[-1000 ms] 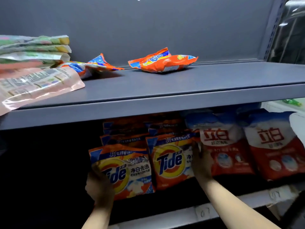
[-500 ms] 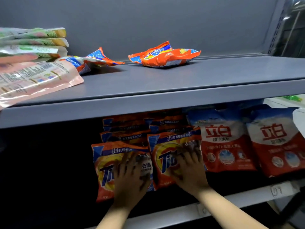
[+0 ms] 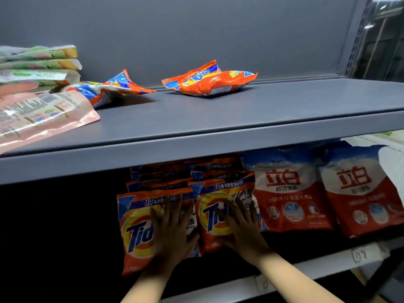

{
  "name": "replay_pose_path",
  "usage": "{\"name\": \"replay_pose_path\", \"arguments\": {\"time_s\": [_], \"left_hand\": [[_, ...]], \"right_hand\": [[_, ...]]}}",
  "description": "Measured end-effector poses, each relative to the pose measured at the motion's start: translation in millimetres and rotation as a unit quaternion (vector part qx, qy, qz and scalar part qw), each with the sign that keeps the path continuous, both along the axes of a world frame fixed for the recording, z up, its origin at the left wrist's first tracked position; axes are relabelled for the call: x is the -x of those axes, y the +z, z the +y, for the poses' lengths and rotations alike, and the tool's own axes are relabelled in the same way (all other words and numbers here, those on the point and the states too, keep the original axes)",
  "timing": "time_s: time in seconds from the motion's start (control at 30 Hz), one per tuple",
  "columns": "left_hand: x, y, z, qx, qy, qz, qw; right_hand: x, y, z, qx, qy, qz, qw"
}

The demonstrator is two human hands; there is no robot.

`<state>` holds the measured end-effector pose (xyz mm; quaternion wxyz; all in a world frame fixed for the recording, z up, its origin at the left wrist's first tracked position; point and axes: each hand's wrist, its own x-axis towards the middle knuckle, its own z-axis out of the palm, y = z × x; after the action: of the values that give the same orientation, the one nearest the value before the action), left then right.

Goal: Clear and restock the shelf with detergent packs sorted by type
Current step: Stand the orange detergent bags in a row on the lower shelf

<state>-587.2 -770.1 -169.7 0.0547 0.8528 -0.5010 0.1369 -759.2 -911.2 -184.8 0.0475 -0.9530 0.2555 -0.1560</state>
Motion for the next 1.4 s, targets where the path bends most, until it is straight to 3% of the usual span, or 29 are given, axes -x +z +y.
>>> {"name": "replay_pose_path", "arguments": {"time_s": [0.23, 0.33, 0.5, 0.57, 0.77, 0.87, 1.1, 1.4], "left_hand": [[34.6, 33.3, 20.3, 0.050, 0.023, 0.045, 0.997], [53.8, 56.5, 27.8, 0.071, 0.063, 0.018, 0.995], [94.5, 107.5, 56.0, 0.171, 0.071, -0.005, 0.983], [108.4, 129.5, 66.2, 0.239, 0.053, -0.080, 0.966], [123.0, 205.6, 84.4, 0.412, -0.018, -0.208, 0.887], [113.3, 247.5, 85.2, 0.432, 0.005, -0.218, 0.875], [48.6, 318.7, 68.4, 0.335, 0.136, -0.114, 0.925], [-50.1, 332.3, 29.3, 0.126, 0.200, -0.078, 0.969]], "right_hand": [[26.6, 50.4, 21.7, -0.065, 0.011, 0.023, 0.998], [42.2, 71.1, 32.6, -0.071, 0.020, 0.003, 0.997], [69.7, 123.2, 56.6, -0.071, 0.038, -0.113, 0.990], [75.5, 145.9, 67.5, -0.013, 0.058, -0.181, 0.982], [85.8, 221.7, 94.2, 0.072, 0.176, -0.411, 0.892], [77.0, 264.3, 94.3, 0.088, 0.180, -0.455, 0.868], [27.7, 330.8, 46.3, -0.010, 0.032, -0.296, 0.955], [-47.7, 356.7, -13.1, -0.004, -0.108, -0.153, 0.982]]}}
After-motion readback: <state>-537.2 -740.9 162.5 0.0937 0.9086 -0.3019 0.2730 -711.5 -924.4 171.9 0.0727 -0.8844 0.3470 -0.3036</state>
